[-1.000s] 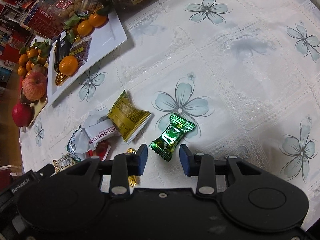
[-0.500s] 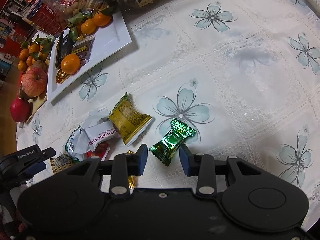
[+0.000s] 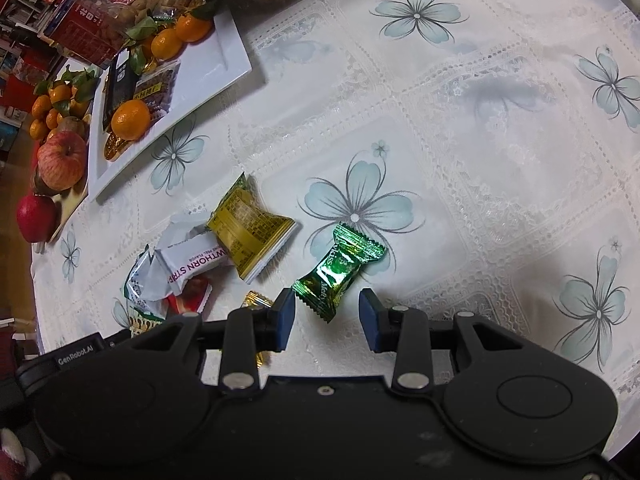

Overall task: Organize snacks
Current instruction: 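Grasp the green candy with the right tool while the left tool approaches the patterned biscuit pack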

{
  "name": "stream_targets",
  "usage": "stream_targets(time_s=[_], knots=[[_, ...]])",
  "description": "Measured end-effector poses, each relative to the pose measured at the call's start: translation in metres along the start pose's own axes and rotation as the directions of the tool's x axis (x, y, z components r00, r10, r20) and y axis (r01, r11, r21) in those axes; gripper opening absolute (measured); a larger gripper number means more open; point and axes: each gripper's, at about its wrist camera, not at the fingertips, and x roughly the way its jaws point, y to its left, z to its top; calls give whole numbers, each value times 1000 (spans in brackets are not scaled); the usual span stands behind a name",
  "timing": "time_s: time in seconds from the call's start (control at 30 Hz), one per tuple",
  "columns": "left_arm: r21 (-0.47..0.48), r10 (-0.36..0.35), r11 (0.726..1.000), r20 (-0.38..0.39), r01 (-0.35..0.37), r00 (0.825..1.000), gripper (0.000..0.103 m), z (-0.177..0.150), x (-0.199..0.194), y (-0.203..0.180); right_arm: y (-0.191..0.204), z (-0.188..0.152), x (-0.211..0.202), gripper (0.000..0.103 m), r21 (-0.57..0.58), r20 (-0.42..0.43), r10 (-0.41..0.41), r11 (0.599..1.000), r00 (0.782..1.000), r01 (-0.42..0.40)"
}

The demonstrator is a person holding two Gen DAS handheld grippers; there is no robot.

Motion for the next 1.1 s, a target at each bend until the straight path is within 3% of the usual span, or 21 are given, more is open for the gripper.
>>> stream_targets(time_s=[0.2, 0.4, 0.6, 0.83, 0.9, 0.97, 1.1], knots=[[-2, -77, 997, 67, 77, 995, 56, -4, -24, 9, -1, 3, 3, 39, 21, -20, 24, 1000, 1000, -23], [65, -147, 988, 57, 143, 988, 56, -9, -32, -3, -7, 11, 4, 44, 72, 3, 38, 997, 999, -39], [136, -158, 979, 56, 150, 986, 56, -16, -32, -13, -6, 13, 14, 44, 93, -11, 19, 996, 1000, -18], [149, -175, 974, 24, 170, 984, 56, -19, -26, -14, 2, 15, 18, 45, 74, 14, -5, 997, 1000, 4], [155, -176, 973, 21, 171, 984, 56, -19, -25, -16, 5, 14, 18, 40, 59, 25, -16, 998, 1000, 14], [161, -177, 972, 24, 170, 984, 56, -19, -25, -18, 10, 13, 19, 27, 30, 35, -32, 999, 999, 31], [191, -167, 969, 34, 158, 985, 56, -22, -26, -23, 15, 9, 19, 21, -17, 56, -57, 998, 997, 58]])
